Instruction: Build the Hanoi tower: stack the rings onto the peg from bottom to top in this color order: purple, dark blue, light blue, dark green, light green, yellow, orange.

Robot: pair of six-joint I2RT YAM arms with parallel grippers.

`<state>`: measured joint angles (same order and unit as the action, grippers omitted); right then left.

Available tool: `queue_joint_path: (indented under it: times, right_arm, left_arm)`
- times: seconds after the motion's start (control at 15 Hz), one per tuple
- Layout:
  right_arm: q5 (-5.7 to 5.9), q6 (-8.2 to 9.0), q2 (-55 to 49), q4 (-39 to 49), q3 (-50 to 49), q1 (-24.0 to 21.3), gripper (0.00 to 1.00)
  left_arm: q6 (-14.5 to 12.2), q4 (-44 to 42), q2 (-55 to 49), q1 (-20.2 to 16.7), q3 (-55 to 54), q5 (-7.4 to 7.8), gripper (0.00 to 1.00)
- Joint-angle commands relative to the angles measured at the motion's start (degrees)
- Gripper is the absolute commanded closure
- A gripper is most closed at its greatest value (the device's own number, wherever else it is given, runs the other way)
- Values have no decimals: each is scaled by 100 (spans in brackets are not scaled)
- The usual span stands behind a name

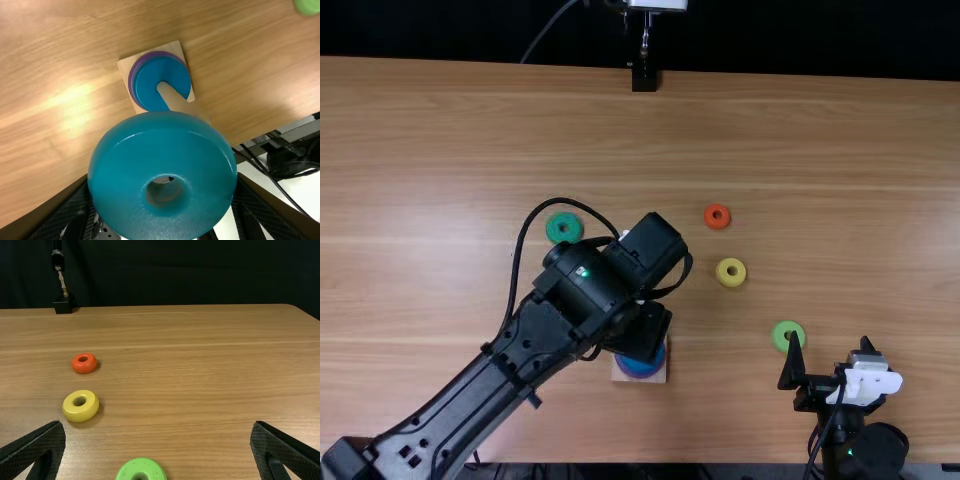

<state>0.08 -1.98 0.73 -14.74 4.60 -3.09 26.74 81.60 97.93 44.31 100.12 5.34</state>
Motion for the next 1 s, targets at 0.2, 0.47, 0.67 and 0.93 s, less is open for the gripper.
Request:
queue_joint_path:
  times: [0.2,0.47,0.67,0.93]
  right_arm:
    - [161,29,-73,-346,-363,46,0]
    - [172,29,-73,-346,-363,46,0]
    - [172,29,-73,-346,-363,46,0]
    - [161,29,-73,-346,-363,46,0]
  left_arm:
    - [57,-124,262,148,298,35,100]
    - [57,-124,350,148,632,25,100]
    - [57,-124,376,156,694,25,100]
    - [100,-124,385,227,694,25,100]
